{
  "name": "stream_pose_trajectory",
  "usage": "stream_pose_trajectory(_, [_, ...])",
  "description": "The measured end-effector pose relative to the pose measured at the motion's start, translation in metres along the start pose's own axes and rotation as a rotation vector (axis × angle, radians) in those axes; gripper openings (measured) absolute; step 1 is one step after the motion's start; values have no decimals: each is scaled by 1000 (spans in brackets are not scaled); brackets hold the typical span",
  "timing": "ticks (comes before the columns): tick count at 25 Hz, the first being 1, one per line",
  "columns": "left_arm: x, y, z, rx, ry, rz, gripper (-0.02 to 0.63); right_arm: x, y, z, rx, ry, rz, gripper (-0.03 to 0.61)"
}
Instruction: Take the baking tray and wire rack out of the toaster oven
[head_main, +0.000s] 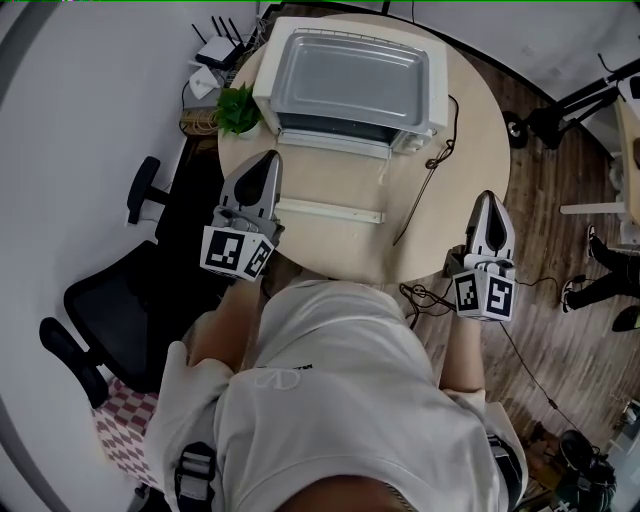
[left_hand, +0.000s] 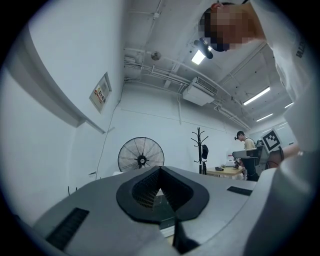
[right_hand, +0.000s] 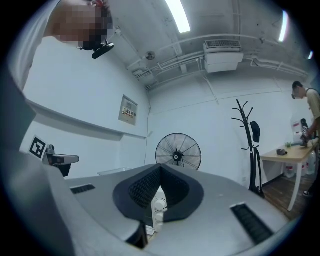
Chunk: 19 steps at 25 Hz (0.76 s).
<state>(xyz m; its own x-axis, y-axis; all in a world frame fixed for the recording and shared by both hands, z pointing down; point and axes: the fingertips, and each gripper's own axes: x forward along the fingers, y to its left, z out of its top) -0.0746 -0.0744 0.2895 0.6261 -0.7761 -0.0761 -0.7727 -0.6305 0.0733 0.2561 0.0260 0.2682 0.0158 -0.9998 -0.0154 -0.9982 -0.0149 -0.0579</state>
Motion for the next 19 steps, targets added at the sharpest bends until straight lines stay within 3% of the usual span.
stream_pose_trajectory(19, [-13, -22, 5, 2, -8, -20, 2, -8, -4, 11, 5, -8, 19, -5])
